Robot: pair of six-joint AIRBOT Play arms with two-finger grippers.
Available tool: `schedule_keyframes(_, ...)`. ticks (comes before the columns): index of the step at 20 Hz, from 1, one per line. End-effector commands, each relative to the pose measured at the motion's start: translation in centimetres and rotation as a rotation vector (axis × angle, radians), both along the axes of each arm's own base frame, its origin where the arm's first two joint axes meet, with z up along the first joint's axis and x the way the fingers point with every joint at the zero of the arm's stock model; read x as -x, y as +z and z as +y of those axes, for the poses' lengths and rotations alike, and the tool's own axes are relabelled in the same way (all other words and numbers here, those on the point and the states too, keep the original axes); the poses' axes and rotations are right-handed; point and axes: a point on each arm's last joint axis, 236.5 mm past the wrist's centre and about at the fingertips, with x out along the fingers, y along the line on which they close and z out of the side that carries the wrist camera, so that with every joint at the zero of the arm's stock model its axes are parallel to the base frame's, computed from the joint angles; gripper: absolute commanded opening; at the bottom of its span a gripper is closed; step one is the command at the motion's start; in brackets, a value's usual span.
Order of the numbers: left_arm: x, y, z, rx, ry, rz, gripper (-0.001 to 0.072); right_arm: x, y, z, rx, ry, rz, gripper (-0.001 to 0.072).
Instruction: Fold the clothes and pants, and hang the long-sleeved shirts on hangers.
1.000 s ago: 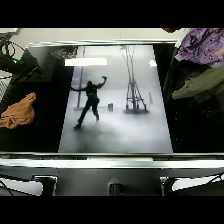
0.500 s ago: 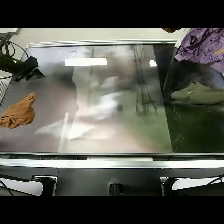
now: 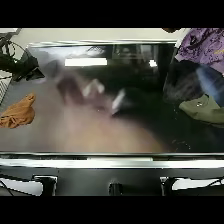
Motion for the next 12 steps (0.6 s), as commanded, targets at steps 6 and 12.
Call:
schedule_keyframes(6,0.0,0.0,0.0,0.0,0.0,0.001,0.0018,9.3,-6.4,3.7,-0.045,-0.004,0.275,0.0031)
schedule_keyframes(12,0.0,0.0,0.0,0.0,0.0,0.001,0.0018,13.6,-9.8,6.9,-0.058,-0.044,0.325,0.0031)
